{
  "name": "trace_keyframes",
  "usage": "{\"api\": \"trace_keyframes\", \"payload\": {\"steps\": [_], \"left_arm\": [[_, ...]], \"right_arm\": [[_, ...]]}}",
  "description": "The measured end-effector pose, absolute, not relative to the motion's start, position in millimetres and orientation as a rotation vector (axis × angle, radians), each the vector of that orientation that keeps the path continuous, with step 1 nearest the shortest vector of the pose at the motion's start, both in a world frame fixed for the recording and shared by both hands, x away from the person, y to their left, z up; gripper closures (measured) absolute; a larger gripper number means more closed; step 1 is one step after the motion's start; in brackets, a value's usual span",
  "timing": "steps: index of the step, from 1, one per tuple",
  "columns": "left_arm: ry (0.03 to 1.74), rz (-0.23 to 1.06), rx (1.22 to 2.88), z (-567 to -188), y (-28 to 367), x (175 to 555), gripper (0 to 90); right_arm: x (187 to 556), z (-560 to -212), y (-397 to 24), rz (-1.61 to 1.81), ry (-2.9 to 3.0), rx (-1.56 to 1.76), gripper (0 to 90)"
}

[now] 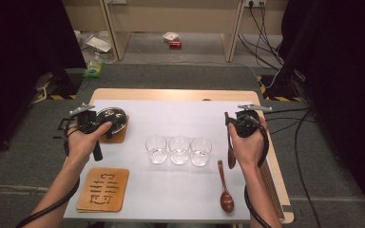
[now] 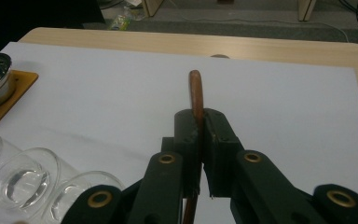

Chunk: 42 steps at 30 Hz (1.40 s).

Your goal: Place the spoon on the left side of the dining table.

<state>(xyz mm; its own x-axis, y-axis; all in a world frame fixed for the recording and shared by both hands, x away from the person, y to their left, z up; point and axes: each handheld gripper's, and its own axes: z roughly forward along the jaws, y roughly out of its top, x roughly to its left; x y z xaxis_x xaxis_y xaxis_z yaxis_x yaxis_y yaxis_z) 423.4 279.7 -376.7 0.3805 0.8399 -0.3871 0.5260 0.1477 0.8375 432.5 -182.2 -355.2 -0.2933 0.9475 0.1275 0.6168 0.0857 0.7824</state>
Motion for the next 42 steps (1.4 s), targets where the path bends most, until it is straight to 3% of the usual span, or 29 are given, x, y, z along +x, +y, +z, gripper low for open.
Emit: {"api": "trace_keyframes", "payload": {"steps": [42], "left_arm": [[1.293, 0.327, 1.526, -367.4, 271.1, 447.1, 41.9]], "right_arm": [[466.3, -329.2, -162.9, 1.166, 1.897, 1.423, 85.1]]}}
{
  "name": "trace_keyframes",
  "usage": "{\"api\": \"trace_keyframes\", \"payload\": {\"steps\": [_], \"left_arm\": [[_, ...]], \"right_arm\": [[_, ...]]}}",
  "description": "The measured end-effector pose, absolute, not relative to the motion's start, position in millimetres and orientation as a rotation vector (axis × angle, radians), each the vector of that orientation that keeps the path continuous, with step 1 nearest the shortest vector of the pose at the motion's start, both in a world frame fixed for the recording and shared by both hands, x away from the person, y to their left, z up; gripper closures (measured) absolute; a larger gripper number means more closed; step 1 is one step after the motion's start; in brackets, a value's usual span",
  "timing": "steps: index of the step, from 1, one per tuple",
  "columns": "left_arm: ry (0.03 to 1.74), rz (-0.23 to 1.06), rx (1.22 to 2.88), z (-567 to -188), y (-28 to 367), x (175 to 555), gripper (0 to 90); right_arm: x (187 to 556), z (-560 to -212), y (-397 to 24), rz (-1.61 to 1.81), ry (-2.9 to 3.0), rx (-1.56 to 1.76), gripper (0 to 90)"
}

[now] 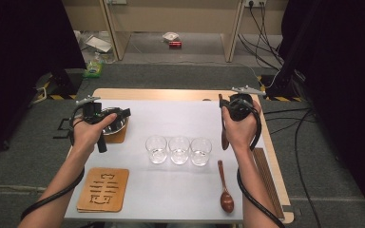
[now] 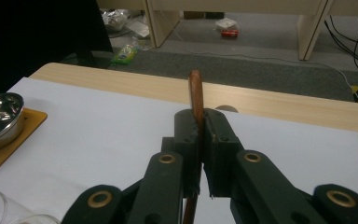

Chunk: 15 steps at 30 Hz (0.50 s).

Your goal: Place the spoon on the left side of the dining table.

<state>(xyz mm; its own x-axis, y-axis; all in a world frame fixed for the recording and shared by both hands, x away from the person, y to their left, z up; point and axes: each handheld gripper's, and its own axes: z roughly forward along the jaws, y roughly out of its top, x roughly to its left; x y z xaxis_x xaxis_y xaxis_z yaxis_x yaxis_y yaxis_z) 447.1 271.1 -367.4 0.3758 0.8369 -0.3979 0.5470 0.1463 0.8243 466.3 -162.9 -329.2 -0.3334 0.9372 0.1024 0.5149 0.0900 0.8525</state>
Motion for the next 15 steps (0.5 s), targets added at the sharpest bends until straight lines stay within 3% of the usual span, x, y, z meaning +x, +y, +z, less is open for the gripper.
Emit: {"api": "trace_keyframes", "payload": {"steps": [15], "left_arm": [[1.287, 0.336, 1.535, -367.0, 264.2, 453.4, 41.9]], "right_arm": [[477.7, -332.6, -154.8, 1.227, 1.890, 1.406, 85.0]]}}
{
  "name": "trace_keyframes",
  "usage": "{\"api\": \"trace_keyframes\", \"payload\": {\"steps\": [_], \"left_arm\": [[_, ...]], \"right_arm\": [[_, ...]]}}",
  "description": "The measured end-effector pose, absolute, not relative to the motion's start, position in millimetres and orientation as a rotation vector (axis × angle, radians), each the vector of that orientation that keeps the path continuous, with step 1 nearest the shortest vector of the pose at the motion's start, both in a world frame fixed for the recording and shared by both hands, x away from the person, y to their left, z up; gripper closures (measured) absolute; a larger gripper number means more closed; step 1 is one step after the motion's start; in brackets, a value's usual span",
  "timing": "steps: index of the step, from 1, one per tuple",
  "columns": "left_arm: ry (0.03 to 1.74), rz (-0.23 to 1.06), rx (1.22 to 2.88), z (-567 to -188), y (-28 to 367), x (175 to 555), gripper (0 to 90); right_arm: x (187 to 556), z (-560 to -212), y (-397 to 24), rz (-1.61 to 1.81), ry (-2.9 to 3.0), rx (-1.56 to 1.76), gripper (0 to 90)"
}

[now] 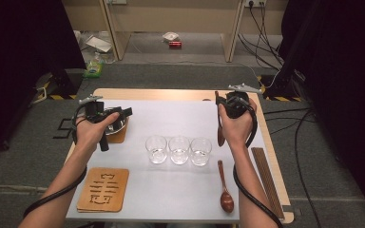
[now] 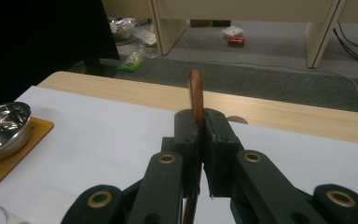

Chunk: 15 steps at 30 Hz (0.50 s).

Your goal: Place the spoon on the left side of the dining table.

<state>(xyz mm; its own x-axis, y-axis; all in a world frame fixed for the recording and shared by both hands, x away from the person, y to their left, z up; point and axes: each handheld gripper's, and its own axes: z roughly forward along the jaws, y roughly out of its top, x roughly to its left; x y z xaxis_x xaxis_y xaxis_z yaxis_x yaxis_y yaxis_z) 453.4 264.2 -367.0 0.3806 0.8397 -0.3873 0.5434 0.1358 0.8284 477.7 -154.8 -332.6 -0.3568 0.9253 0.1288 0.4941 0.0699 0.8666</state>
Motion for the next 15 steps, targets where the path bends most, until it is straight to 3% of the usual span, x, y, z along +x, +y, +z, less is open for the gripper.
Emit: {"api": "trace_keyframes", "payload": {"steps": [15], "left_arm": [[1.254, 0.354, 1.540, -351.5, 255.4, 459.1, 41.8]], "right_arm": [[482.1, -330.0, -145.2, 1.294, 1.866, 1.328, 85.1]]}}
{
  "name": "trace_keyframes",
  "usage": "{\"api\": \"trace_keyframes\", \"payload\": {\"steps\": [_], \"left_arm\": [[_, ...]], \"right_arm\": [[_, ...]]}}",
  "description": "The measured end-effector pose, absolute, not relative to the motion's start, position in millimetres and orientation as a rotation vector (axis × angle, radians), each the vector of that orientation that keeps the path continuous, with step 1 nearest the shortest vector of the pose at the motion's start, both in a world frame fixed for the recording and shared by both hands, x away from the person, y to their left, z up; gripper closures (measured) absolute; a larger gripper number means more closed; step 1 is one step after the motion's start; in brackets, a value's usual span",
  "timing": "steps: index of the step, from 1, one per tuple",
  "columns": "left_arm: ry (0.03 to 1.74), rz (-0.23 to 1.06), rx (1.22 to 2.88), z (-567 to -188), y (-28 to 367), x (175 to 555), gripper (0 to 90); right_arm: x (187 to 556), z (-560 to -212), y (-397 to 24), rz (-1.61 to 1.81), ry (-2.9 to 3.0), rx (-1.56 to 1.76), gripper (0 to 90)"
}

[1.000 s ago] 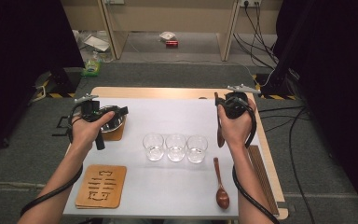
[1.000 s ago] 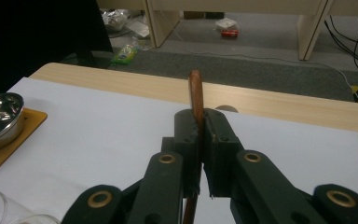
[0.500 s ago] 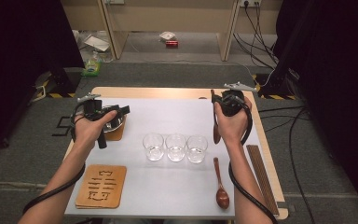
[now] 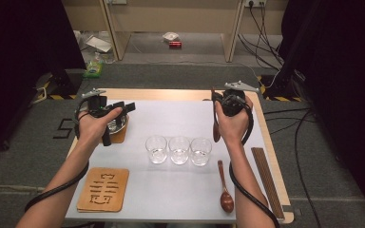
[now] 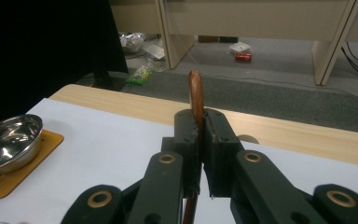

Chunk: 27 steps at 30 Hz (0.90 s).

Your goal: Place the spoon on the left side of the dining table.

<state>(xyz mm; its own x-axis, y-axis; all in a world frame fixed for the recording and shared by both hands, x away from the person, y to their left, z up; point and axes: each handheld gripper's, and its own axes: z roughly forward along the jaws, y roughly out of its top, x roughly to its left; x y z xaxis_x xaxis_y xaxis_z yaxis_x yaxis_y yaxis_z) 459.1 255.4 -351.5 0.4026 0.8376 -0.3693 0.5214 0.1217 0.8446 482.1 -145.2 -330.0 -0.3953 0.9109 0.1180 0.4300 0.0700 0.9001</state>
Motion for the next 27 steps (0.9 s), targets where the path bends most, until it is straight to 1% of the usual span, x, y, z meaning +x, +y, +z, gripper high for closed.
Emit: {"api": "trace_keyframes", "payload": {"steps": [17, 27], "left_arm": [[1.243, 0.349, 1.533, -350.3, 247.4, 464.9, 41.6], [1.227, 0.353, 1.532, -344.7, 239.5, 468.2, 41.6]], "right_arm": [[487.8, -326.3, -132.1, 1.337, 1.857, 1.291, 85.0], [489.3, -323.4, -115.1, 1.371, 1.870, 1.262, 85.0]]}}
